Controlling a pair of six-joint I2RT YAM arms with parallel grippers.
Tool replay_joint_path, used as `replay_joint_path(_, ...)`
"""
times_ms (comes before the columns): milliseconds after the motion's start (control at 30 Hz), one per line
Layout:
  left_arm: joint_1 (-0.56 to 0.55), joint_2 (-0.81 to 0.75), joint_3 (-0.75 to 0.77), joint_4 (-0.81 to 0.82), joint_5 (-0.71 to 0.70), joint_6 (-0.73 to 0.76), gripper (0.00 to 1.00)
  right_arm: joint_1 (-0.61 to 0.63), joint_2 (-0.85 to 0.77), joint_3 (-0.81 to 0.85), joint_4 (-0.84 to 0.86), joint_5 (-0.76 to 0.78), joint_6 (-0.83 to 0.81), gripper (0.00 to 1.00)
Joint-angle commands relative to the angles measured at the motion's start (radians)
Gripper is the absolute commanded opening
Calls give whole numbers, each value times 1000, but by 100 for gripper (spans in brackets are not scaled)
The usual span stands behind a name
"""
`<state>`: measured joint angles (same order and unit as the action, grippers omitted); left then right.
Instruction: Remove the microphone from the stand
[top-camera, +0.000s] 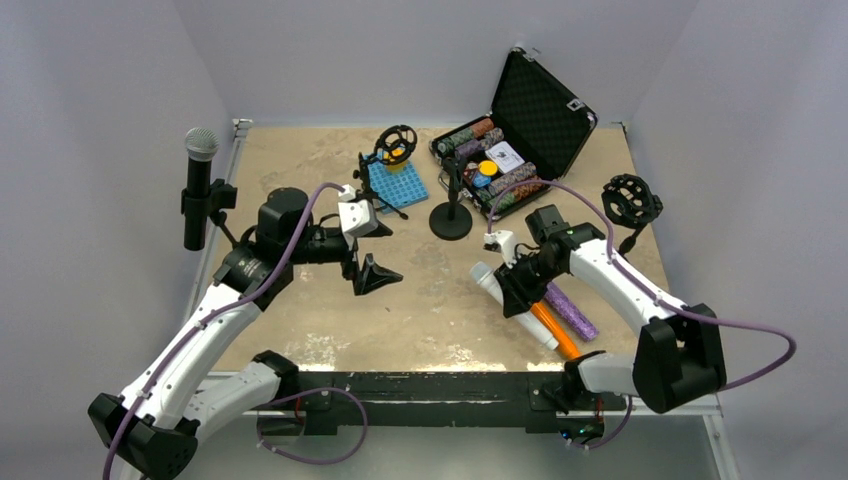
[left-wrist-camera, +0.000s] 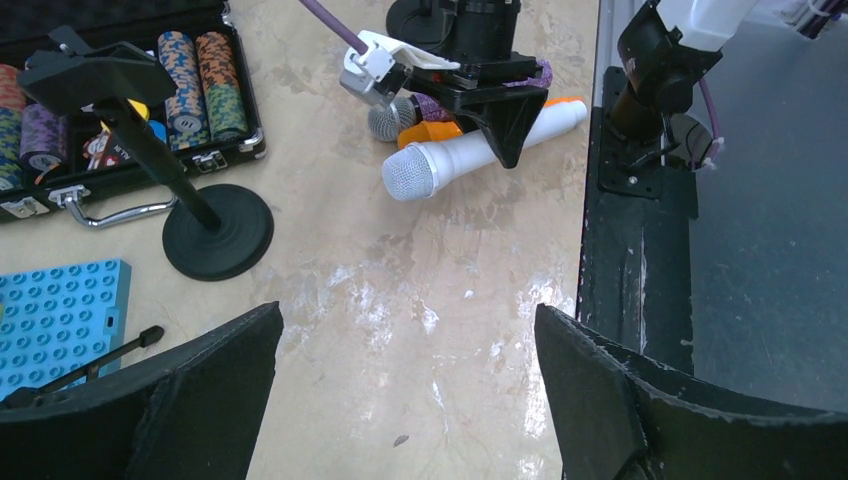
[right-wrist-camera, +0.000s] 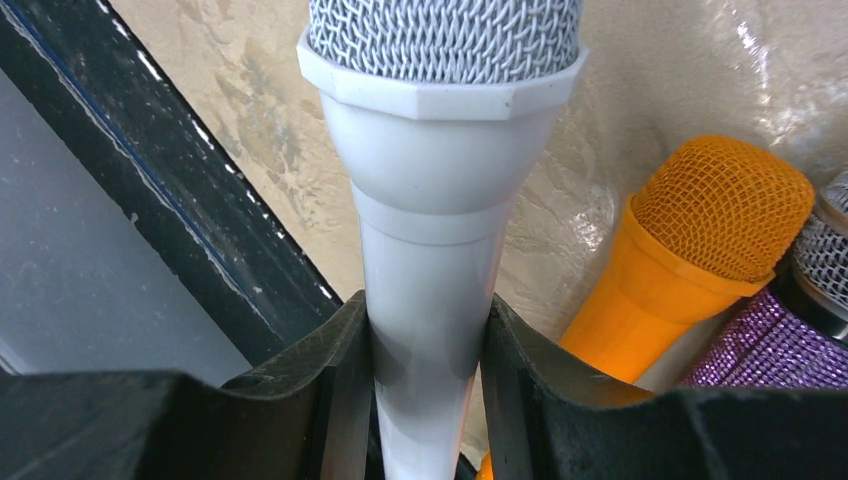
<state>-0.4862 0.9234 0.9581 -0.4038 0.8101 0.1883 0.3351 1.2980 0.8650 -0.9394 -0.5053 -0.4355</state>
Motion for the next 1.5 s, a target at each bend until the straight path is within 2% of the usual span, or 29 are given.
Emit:
replay_joint_path(0, 6, -48, -29, -1, -7, 40, 100, 1, 55, 17, -11, 20, -28, 13)
replay_joint_path(200, 8, -85, -46, -27, -21, 70, 100, 2, 130, 6, -1, 52, -36, 18)
replay_joint_path(467, 16, -87, -59, -34, -38, 95, 100, 4, 141, -29, 7, 56, -75, 22)
replay_joint_path(533, 19, -84, -65, -33, -38, 95, 100, 4, 137, -30, 13, 65, -67, 27)
replay_joint_path(700, 21, -67, -54, -41, -46, 109, 100, 4, 111, -28, 16, 73, -60, 51)
replay_joint_path(833, 34, -58, -50, -31, -45, 99, 100, 4, 90, -15, 6, 74, -60, 57)
replay_joint_path(1133, 58, -1, -35, -34, -12, 84, 100, 4, -35, 106, -85, 91, -95, 57)
replay_joint_path(1267, 58, 44, -44, -51, 18, 107, 100, 5, -120, 137, -105, 18, -153, 57)
replay_joint_path(1367, 56, 79, -49, -96, 66, 153, 99, 5, -179, 143, -110, -19, -197, 58)
replay_joint_path(1467, 38, 146, -38, -245, 147, 318, 96, 4, -298, 176, -43, -63, -151, 60)
